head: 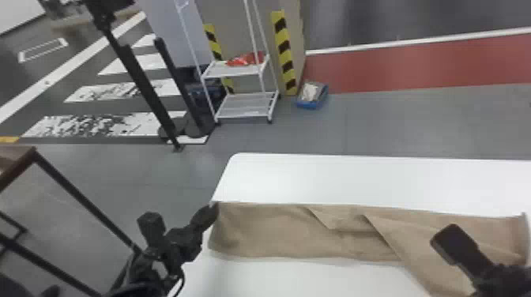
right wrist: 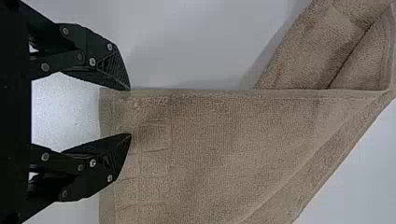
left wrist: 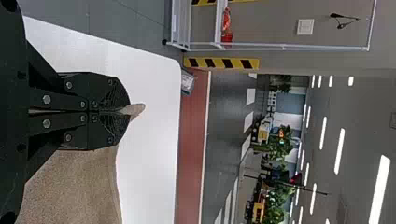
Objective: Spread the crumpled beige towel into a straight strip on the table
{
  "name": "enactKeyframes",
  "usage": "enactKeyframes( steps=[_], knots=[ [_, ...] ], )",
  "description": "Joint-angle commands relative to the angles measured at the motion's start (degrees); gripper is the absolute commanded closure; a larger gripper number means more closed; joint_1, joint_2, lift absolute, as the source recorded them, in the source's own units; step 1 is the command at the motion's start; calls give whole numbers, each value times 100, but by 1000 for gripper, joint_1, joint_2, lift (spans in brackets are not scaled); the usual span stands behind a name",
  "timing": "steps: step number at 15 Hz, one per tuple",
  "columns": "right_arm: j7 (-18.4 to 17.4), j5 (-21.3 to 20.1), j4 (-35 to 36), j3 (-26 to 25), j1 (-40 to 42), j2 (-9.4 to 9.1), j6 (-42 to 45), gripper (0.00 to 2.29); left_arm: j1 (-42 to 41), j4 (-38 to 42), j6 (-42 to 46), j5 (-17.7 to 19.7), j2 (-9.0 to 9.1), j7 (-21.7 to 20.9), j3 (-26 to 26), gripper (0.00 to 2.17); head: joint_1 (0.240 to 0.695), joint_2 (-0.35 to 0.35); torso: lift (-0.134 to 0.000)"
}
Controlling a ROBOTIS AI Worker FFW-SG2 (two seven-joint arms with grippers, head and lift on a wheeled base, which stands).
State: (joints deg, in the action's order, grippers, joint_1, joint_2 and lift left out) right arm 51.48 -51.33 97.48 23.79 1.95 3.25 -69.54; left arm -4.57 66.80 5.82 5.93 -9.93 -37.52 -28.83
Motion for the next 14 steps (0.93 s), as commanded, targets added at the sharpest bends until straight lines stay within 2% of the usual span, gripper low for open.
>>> enactKeyframes(
  steps=[1, 3, 4, 6, 8, 10, 14],
  knots=[
    [2, 9, -1, -33, -2, 9, -3, 653, 0, 0, 1, 4, 0, 8, -9, 1700, 695, 350, 0],
    [-7, 44, -1, -94, 7, 9, -3, 1109, 0, 0, 1, 4, -9, 8, -9, 1700, 695, 350, 0],
    [-16, 62, -1, -121, 25, 9, 15, 1264, 0, 0, 1, 4, 0, 8, -9, 1700, 695, 350, 0],
    [-33, 88, 104, -244, 121, 9, 85, 1430, 0, 0, 1, -4, 0, 8, 0, 1700, 695, 350, 0],
    [-42, 361, 429, -516, 288, 35, 173, 1477, 0, 0, 19, -4, 0, 8, 0, 1700, 695, 350, 0],
    [2, 800, 1001, -991, 596, 62, 437, 1477, 0, 0, 54, -4, 0, -1, -9, 1700, 695, 350, 0],
    [327, 1380, 1809, -1966, 1062, 97, 683, 1477, -18, 18, 160, 13, 0, -133, -9, 1700, 695, 344, 0]
  ],
)
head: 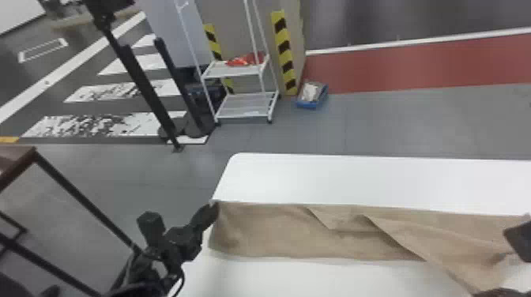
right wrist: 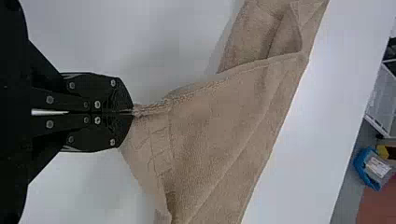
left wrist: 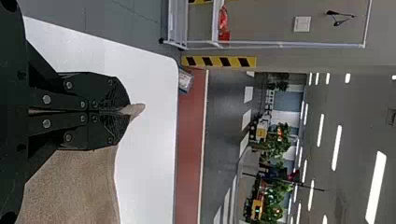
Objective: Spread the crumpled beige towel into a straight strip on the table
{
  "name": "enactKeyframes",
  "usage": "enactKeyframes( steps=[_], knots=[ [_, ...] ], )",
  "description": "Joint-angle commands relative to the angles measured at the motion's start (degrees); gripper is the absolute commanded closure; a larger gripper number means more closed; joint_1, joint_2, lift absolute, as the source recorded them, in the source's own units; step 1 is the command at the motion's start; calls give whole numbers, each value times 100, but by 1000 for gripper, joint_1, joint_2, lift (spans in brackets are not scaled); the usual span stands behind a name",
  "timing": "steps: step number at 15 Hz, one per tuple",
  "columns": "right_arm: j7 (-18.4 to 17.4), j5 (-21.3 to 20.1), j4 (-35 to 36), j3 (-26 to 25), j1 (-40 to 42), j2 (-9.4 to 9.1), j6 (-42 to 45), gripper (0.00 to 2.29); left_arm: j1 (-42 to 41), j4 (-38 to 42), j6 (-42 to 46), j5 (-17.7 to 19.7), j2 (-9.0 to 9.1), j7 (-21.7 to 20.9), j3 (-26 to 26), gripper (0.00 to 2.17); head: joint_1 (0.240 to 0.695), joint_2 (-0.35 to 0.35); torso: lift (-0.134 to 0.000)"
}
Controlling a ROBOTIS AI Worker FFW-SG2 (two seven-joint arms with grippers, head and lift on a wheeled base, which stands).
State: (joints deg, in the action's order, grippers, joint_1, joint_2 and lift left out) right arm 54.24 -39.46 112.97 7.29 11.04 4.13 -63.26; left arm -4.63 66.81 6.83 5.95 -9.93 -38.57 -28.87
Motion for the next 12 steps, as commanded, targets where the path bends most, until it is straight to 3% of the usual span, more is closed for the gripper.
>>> enactKeyframes(
  steps=[1, 3, 5, 12],
  knots=[
    [166, 360, 454, -580, 302, 18, 125, 1477, -29, 25, 77, 21, 0, -63, -4, 1700, 695, 334, 0],
    [351, 562, 744, -1054, 566, 18, 336, 1477, -73, 25, 235, 82, 0, -186, -83, 1700, 695, 316, 0],
    [518, 1019, 928, -1661, 794, 26, 546, 1477, -99, 34, 235, 73, 0, -291, -312, 1700, 695, 291, 0],
    [614, 1714, 990, -2636, 1049, 26, 898, 1477, -134, 43, 306, 91, 0, -414, -461, 1700, 695, 256, 0]
  ],
)
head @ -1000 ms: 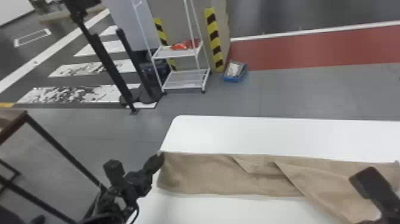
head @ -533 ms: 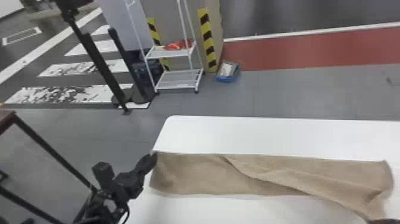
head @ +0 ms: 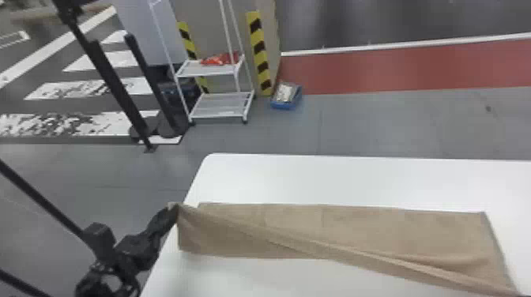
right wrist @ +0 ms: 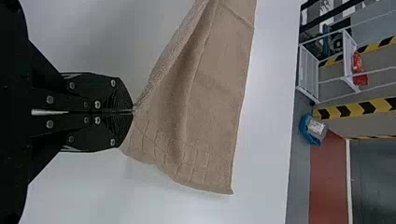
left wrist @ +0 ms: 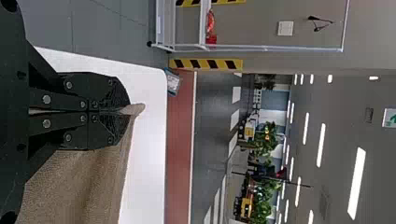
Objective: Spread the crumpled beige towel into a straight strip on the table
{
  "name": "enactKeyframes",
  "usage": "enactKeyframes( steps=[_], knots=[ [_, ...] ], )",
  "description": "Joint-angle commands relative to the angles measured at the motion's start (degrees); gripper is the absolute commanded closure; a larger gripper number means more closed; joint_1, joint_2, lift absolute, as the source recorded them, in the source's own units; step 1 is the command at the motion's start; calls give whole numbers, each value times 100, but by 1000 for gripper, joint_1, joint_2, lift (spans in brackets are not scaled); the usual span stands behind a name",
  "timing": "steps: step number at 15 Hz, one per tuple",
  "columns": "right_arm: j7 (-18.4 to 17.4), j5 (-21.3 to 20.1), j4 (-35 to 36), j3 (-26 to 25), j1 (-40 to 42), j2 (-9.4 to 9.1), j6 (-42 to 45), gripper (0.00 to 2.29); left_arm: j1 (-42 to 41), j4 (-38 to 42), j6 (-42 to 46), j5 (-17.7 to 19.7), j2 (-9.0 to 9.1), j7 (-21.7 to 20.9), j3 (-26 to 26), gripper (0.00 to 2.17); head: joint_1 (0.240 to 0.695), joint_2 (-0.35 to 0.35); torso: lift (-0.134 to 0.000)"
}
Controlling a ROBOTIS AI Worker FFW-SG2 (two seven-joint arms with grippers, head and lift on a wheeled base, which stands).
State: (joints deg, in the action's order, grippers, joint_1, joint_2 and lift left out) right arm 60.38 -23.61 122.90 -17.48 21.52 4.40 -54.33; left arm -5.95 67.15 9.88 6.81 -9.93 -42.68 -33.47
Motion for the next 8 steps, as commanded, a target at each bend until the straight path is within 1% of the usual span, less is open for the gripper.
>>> enactKeyframes(
  steps=[1, 2, 5, 8],
  knots=[
    [0, 260, -20, -274, -52, 0, -30, 1477, -3, 17, 0, 4, 0, -29, -19, 1700, 695, 245, 0],
    [0, 339, -38, -353, -131, 0, -100, 1477, -3, 26, 0, -13, 0, -29, -19, 1700, 695, 237, 0],
    [-27, 331, -346, -335, -553, -9, -399, 1477, 23, 26, -52, -119, -9, -65, 51, 1700, 695, 218, 0],
    [-132, 287, -838, -256, -1265, -26, -927, 1474, 173, 26, -87, -470, 17, -29, 157, 1700, 695, 197, 0]
  ],
)
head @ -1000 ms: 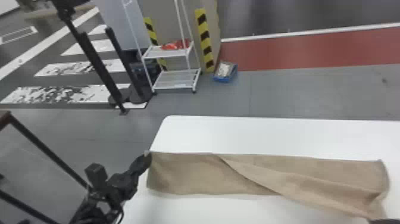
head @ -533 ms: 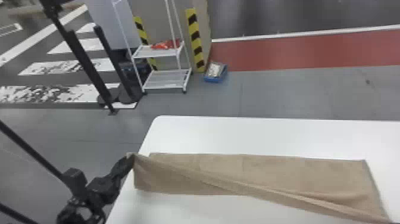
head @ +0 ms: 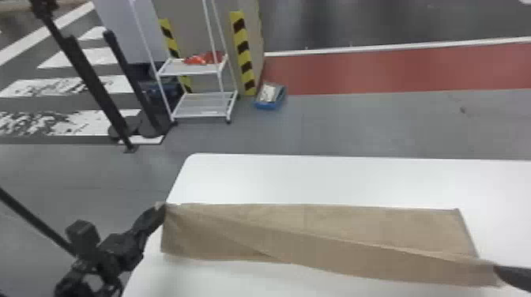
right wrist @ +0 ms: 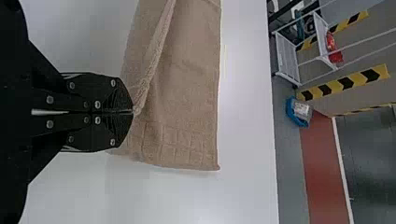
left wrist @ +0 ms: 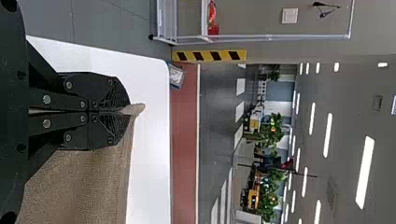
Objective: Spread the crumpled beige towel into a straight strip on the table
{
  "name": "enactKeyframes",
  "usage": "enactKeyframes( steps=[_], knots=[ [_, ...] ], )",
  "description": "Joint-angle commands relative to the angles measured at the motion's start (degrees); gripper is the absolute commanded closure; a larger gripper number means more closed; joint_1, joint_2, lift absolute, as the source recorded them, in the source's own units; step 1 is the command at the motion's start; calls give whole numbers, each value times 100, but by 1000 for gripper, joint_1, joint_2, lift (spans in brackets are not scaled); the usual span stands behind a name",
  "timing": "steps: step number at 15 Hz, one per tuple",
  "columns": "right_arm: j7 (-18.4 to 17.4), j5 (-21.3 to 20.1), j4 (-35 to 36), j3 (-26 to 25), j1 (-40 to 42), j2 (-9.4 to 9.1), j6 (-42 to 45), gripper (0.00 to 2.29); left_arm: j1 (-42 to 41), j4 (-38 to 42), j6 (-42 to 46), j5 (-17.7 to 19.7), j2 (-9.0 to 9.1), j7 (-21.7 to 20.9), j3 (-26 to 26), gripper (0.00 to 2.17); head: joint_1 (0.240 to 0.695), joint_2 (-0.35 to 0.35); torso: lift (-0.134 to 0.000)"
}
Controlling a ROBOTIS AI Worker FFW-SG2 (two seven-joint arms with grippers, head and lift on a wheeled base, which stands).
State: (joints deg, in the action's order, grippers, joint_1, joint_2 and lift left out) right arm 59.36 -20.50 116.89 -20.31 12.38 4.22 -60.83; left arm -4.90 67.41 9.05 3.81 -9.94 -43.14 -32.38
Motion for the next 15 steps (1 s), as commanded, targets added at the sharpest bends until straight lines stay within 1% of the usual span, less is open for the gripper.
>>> enactKeyframes(
  steps=[1, 4, 8, 9, 11, 14, 15],
  knots=[
    [-56, -51, -421, 27, -614, -9, -452, 1477, 112, -9, -23, -266, 18, 25, 56, 1700, 695, 190, 0],
    [-65, -323, -1036, 53, -1255, 27, -593, 1474, 261, -53, -75, -574, 27, 52, 135, 1700, 695, 163, 0],
    [-126, -543, -1942, 194, -1906, 79, -593, 1474, 463, -220, -75, -943, 18, 69, 197, 1700, 695, 131, 0],
    [-126, -561, -2188, 212, -2073, 79, -593, 1474, 525, -281, -75, -1040, 9, 61, 206, 1700, 695, 128, 0],
    [-135, -552, -2539, 203, -2345, 79, -610, 1474, 639, -431, -163, -1093, -26, 61, 276, 1700, 695, 125, 0],
    [-196, -578, -2961, 220, -2600, 97, -610, 1474, 780, -641, -339, -1585, -52, 113, 329, 1700, 695, 121, 0],
    [-223, -561, -3040, 212, -2662, 97, -610, 1474, 806, -685, -339, -1655, -61, 131, 329, 1700, 695, 120, 0]
  ],
)
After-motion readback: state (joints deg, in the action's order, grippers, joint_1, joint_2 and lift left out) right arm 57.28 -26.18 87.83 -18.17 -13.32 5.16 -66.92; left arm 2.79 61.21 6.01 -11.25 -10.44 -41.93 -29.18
